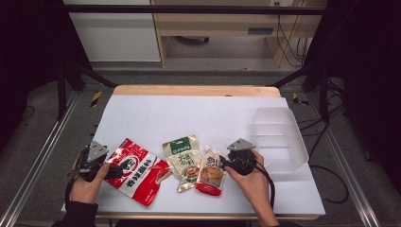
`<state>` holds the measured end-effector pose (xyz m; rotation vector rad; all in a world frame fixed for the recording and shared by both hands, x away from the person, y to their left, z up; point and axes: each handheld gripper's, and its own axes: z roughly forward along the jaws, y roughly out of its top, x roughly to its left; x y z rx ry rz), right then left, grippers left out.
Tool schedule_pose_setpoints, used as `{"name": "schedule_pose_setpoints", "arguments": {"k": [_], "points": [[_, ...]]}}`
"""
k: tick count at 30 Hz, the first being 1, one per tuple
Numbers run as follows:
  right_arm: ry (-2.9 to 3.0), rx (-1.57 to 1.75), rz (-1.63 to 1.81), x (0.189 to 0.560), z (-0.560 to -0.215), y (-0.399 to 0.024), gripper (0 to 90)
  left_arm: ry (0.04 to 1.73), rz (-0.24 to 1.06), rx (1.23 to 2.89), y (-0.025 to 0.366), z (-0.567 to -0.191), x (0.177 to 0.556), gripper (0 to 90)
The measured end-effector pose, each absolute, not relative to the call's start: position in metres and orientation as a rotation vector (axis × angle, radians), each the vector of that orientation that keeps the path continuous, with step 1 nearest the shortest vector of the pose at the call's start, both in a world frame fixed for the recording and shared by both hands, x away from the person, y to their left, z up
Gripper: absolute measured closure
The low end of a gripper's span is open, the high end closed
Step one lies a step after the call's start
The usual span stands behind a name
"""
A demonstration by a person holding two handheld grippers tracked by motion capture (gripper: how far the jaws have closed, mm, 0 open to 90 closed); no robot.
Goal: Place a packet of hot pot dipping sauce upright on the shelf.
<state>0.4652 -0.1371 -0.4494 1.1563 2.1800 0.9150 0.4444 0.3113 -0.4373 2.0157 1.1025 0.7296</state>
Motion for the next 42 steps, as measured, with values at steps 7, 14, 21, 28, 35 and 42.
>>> {"name": "schedule_pose_setpoints", "arguments": {"k": [7,14,21,28,35,42], "points": [[2.209,1.168,0.887,0.467,-0.455,-0.132,45.0,1.091,0.716,2.025,0.311,-0.438,0.445,4.7],[2.229,1.183,0.882,0.469,-0.46,-0.131,47.2,1.081,0.717,2.04,0.308,-0.438,0.446,4.9],[2.258,1.212,0.862,0.473,-0.466,-0.127,47.5,1.066,0.718,2.057,0.306,-0.439,0.446,5.1],[2.289,1.24,0.88,0.476,-0.471,-0.126,47.5,1.052,0.707,2.071,0.303,-0.439,0.446,5.3],[2.322,1.281,0.917,0.478,-0.475,-0.128,58.4,1.042,0.697,2.077,0.301,-0.439,0.446,5.6],[2.326,1.235,0.897,0.476,-0.474,-0.126,79.5,1.015,0.69,2.091,0.297,-0.439,0.446,5.7]]}}
